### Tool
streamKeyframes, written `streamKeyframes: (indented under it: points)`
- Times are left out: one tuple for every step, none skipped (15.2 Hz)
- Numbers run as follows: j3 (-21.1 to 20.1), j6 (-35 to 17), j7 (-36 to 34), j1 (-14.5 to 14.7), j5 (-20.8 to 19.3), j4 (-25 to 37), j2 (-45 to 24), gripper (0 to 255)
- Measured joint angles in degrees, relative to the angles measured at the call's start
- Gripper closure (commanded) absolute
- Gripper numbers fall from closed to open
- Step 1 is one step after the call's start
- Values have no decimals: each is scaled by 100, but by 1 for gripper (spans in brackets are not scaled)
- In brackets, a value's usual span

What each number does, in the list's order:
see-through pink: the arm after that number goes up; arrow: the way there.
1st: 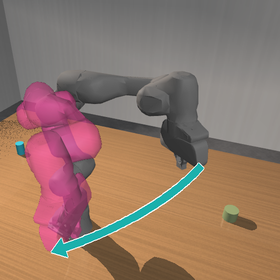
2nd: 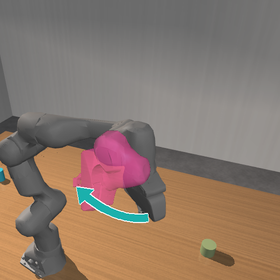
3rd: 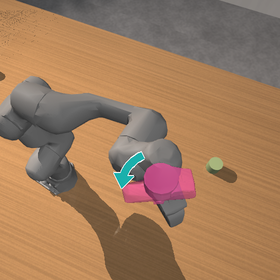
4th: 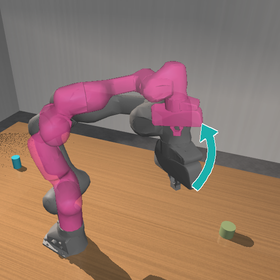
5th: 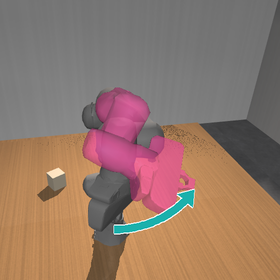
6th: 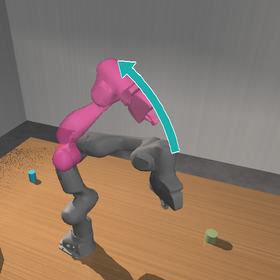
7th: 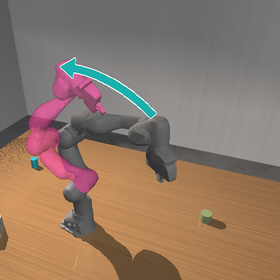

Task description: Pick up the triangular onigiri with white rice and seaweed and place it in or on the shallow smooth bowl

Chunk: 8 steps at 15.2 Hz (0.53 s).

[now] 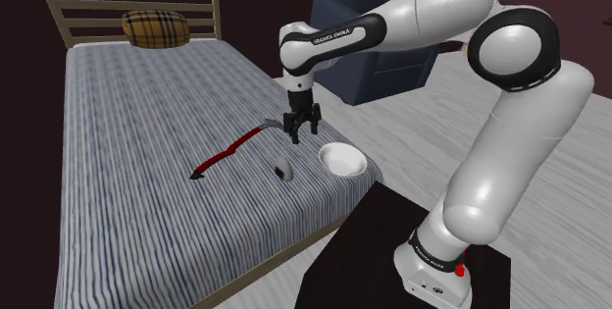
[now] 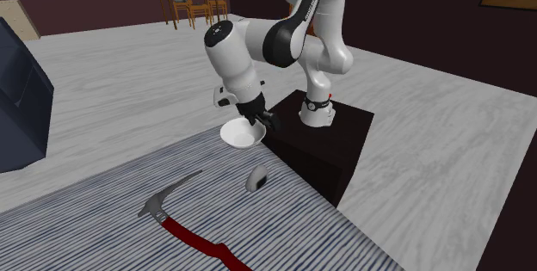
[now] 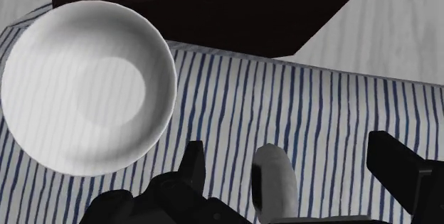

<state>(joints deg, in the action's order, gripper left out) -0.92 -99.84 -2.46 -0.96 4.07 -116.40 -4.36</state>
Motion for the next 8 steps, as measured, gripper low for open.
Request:
streamKeyframes:
  points:
    - [7,37,27,-11,28,204,-249,0]
    - [19,43,69,-30,51,440,-552,0]
    - [21,51,90,-39,83,648,-835,0]
    - [11,86,90,-37,119,858,-1089,0]
    - [0,125,90,-35,153,1119,-1386,0]
    - [-4,216,99,-43,181,1389,-1647,0]
    - [-6,232,124,-58,208,1612,-1927,0]
    - [-8,278,143,-73,233,1806,-2162,0]
